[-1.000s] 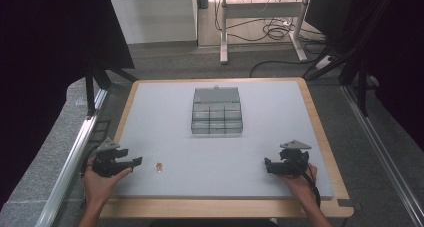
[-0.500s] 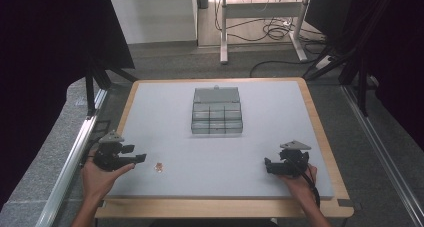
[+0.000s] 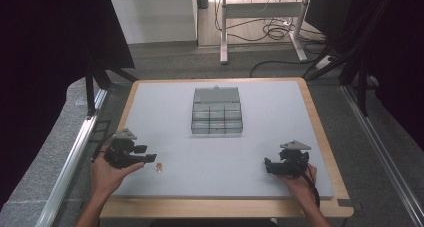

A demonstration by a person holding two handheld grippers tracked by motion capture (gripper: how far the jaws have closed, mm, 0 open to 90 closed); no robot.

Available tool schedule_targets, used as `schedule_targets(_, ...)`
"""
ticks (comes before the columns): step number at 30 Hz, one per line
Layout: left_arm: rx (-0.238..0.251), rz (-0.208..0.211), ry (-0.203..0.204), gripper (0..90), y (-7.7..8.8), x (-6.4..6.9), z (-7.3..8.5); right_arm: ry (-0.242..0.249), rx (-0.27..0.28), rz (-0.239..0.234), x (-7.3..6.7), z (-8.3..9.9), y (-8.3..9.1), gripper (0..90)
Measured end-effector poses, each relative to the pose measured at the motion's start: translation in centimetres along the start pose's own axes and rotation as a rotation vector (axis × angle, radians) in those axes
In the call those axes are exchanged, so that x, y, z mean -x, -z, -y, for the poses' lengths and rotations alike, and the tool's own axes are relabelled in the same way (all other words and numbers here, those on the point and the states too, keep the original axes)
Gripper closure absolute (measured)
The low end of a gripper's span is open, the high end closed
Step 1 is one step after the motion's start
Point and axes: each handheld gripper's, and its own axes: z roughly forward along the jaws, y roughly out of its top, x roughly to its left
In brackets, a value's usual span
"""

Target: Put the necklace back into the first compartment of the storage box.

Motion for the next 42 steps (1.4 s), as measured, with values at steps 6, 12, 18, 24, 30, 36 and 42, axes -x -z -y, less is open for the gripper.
schedule_targets(6, -0.030, 0.012, -0.016, 51.3, -1.3, 0.5, 0.4, 0.000, 0.000, 0.000, 0.0, 0.0, 0.0, 2.6)
schedule_targets(12, -0.075, 0.029, -0.033, 54.8, -2.3, 0.8, 0.9, -0.001, 0.001, 0.000, 0.0, 0.0, 0.0, 2.5)
schedule_targets(18, -0.102, 0.033, -0.027, 57.6, -3.3, 0.7, 1.6, -0.001, 0.001, 0.000, 0.0, 0.0, 0.0, 2.5)
schedule_targets(24, -0.109, 0.022, -0.007, 61.2, -4.2, 0.4, 2.4, -0.002, 0.000, 0.000, 0.0, 0.0, 0.0, 2.5)
schedule_targets(30, -0.132, 0.003, -0.021, 64.5, -4.7, 0.7, 2.6, -0.002, -0.001, 0.000, 0.0, 0.0, 0.0, 2.4)
schedule_targets(36, -0.155, -0.017, -0.033, 68.2, -5.4, 0.7, 2.6, -0.002, -0.002, -0.001, 0.0, 0.0, 0.0, 2.4)
schedule_targets(42, -0.154, -0.038, -0.047, 74.4, -5.4, 0.8, 2.6, -0.002, -0.002, -0.001, 0.0, 0.0, 0.0, 2.4)
